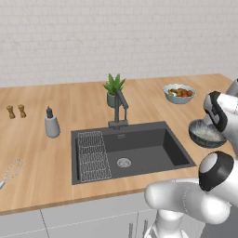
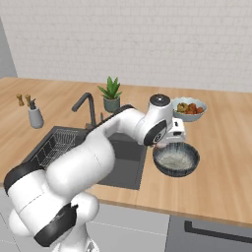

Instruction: Pick the garlic from the sink and place it in the bowl. Then pick the bowl and place it in the microwave. Then close the microwave door and press the start button.

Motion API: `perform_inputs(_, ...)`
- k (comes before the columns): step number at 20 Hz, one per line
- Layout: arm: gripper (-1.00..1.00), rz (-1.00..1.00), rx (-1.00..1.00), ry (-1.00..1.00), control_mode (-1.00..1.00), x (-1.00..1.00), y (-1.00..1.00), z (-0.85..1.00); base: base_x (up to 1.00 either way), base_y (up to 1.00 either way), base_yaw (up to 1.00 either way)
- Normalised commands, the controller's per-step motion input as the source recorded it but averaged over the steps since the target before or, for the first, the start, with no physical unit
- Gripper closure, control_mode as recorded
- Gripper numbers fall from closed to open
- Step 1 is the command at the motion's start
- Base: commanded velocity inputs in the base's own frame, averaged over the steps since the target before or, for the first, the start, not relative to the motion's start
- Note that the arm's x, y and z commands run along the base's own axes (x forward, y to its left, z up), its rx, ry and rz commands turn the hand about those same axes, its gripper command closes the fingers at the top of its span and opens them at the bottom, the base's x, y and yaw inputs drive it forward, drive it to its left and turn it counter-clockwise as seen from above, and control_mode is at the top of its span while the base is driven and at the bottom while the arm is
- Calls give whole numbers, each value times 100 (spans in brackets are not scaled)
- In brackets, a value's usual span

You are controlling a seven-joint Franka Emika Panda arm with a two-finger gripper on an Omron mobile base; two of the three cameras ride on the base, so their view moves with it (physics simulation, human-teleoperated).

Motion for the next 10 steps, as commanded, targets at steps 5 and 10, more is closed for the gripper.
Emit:
perform_inputs(5, 100, 0, 0, 0, -100, 33, -24, -36, 0, 0, 0)
perform_inputs(10, 100, 1, 0, 0, -100, 31, -28, -36, 0, 0, 0)
